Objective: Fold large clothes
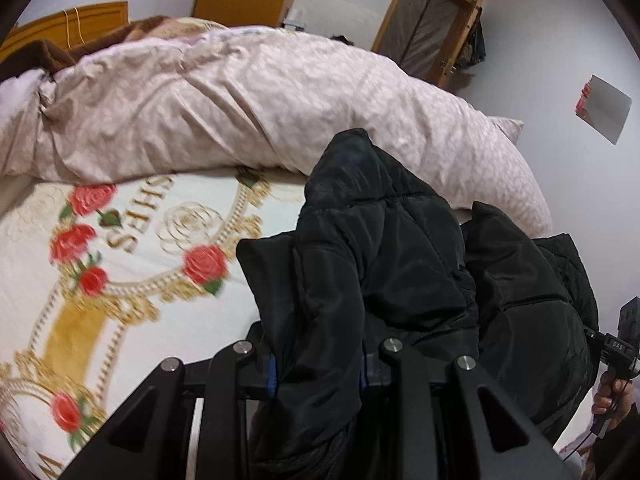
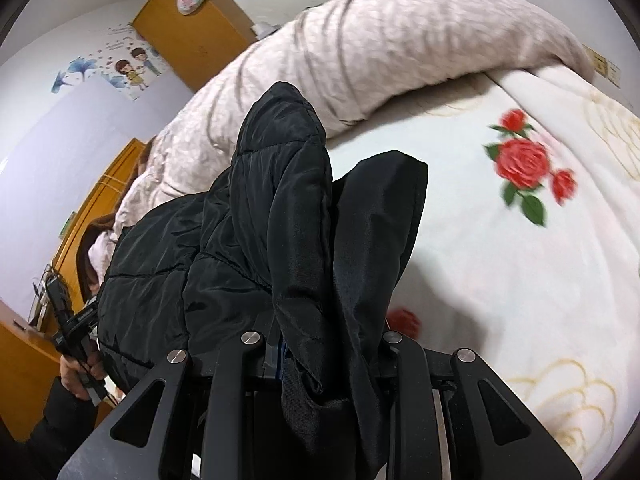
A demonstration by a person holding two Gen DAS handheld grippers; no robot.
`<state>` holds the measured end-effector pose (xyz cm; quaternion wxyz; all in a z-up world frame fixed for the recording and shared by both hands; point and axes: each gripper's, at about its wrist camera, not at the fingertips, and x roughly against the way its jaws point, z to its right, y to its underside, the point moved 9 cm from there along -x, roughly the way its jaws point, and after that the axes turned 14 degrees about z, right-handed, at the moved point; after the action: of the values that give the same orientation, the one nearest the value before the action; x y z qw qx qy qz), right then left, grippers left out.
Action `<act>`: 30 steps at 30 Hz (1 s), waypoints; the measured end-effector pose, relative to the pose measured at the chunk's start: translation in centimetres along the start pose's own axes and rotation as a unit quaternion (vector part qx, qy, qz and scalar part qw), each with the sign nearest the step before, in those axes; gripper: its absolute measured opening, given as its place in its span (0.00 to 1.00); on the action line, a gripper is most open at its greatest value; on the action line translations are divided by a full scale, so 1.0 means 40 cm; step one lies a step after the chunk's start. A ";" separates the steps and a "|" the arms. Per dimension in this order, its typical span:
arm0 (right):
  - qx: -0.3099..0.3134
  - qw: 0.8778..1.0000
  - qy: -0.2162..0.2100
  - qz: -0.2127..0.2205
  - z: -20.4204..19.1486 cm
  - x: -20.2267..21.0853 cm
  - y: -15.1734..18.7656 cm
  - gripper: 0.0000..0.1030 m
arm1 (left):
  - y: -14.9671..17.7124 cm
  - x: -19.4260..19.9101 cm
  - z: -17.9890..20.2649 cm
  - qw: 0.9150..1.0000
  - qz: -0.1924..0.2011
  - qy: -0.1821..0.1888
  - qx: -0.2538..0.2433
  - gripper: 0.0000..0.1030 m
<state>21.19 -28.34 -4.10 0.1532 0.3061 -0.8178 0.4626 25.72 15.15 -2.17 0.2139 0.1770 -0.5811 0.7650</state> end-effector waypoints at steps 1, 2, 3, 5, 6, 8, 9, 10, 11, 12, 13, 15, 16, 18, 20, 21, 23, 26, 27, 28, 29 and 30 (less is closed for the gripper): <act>0.001 1.000 -0.004 0.000 -0.017 -0.016 -0.003 0.24 | -0.017 -0.002 -0.021 1.000 0.004 -0.004 -0.003 0.28; 0.004 1.000 -0.010 -0.001 -0.040 -0.046 -0.008 0.24 | -0.035 -0.008 -0.043 1.000 0.008 -0.009 -0.004 0.28; 0.006 1.000 -0.014 -0.001 -0.056 -0.064 -0.010 0.24 | -0.057 -0.015 -0.067 1.000 0.012 -0.014 -0.005 0.28; 0.010 1.000 -0.021 -0.003 -0.096 -0.124 -0.016 0.24 | -0.094 -0.030 -0.109 1.000 0.018 -0.024 -0.008 0.28; 0.012 1.000 -0.024 -0.004 -0.111 -0.147 -0.017 0.24 | -0.109 -0.039 -0.127 0.999 0.021 -0.029 -0.010 0.28; 0.014 0.999 -0.028 -0.008 -0.143 -0.206 -0.019 0.24 | -0.144 -0.062 -0.173 0.999 0.026 -0.039 -0.014 0.28; 0.016 0.999 -0.030 -0.011 -0.158 -0.235 -0.017 0.24 | -0.162 -0.077 -0.200 0.998 0.029 -0.045 -0.015 0.28; 0.017 0.999 -0.031 -0.013 -0.171 -0.264 -0.015 0.24 | -0.172 -0.088 -0.219 0.998 0.031 -0.049 -0.015 0.28; 0.018 0.999 -0.032 -0.016 -0.185 -0.295 -0.011 0.24 | -0.181 -0.105 -0.244 0.998 0.031 -0.054 -0.013 0.28; 0.022 0.999 -0.033 -0.019 -0.197 -0.327 -0.006 0.25 | -0.188 -0.126 -0.273 0.998 0.031 -0.060 -0.015 0.28; 0.024 0.999 -0.034 -0.022 -0.206 -0.356 0.001 0.25 | -0.191 -0.139 -0.293 0.997 0.031 -0.066 -0.016 0.28; 0.030 0.998 -0.031 -0.035 -0.215 -0.425 0.027 0.26 | -0.181 -0.183 -0.350 0.997 0.026 -0.078 -0.008 0.28; 0.032 0.998 -0.026 -0.041 -0.213 -0.452 0.041 0.27 | -0.168 -0.205 -0.372 0.996 0.022 -0.082 -0.006 0.29; 0.033 0.997 -0.006 -0.070 -0.190 -0.524 0.093 0.30 | -0.124 -0.257 -0.424 0.995 0.003 -0.099 0.001 0.30; 0.036 0.994 0.028 -0.096 -0.147 -0.576 0.147 0.35 | -0.054 -0.311 -0.472 0.992 -0.030 -0.120 0.007 0.34; 0.027 0.994 0.029 -0.098 -0.132 -0.584 0.158 0.46 | -0.019 -0.330 -0.493 0.991 -0.039 -0.130 0.007 0.36; 0.007 0.995 0.025 -0.092 -0.112 -0.584 0.165 0.57 | 0.011 -0.338 -0.513 0.990 -0.033 -0.139 0.017 0.48; 0.007 0.995 0.029 -0.096 -0.103 -0.557 0.157 0.67 | 0.003 -0.319 -0.530 0.988 -0.026 -0.151 0.025 0.61; 0.007 0.995 0.030 -0.095 -0.102 -0.539 0.148 0.67 | -0.006 -0.306 -0.532 0.988 -0.025 -0.153 0.025 0.61; 0.008 0.995 0.033 -0.093 -0.103 -0.518 0.138 0.67 | -0.014 -0.289 -0.531 0.987 -0.022 -0.155 0.024 0.61; 0.012 0.996 0.034 -0.087 -0.111 -0.494 0.124 0.67 | -0.024 -0.270 -0.529 0.987 -0.017 -0.156 0.024 0.61; 0.019 0.996 0.037 -0.078 -0.122 -0.480 0.111 0.67 | -0.035 -0.251 -0.529 0.987 -0.012 -0.161 0.024 0.61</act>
<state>32.85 -15.58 -14.73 0.2134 0.3543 -0.7764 0.4756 34.48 34.67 -11.81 0.1220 0.3096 -0.5873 0.7378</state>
